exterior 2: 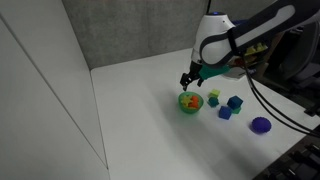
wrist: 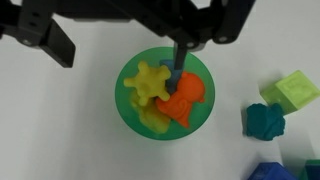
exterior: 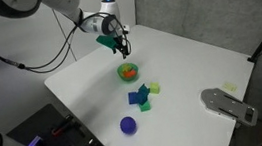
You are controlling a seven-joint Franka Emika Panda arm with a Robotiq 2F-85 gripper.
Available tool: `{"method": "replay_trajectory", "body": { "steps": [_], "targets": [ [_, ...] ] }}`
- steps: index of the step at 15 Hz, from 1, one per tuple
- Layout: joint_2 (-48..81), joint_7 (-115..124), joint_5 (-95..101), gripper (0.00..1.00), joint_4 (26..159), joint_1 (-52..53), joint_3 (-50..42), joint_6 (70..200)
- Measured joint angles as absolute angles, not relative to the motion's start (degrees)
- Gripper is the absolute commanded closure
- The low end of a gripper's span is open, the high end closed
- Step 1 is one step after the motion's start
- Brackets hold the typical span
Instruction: Transfer the yellow object from the bowl to the table
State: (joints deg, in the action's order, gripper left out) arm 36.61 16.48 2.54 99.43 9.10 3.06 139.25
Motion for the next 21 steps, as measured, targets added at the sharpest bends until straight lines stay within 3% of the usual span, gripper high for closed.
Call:
{"method": "replay_trajectory", "body": {
  "steps": [12, 13, 19, 21],
  "targets": [
    [52.62, 16.57, 2.45, 0.0, 79.41, 9.45, 0.56, 129.04],
    [53.59, 16.57, 2.45, 0.2, 78.45, 9.49, 0.56, 128.53],
    [57.68, 16.56, 2.45, 0.68, 73.98, 9.7, 0.61, 126.04],
    [58.33, 16.56, 2.45, 0.79, 72.94, 9.75, 0.63, 125.43]
  ]
}}
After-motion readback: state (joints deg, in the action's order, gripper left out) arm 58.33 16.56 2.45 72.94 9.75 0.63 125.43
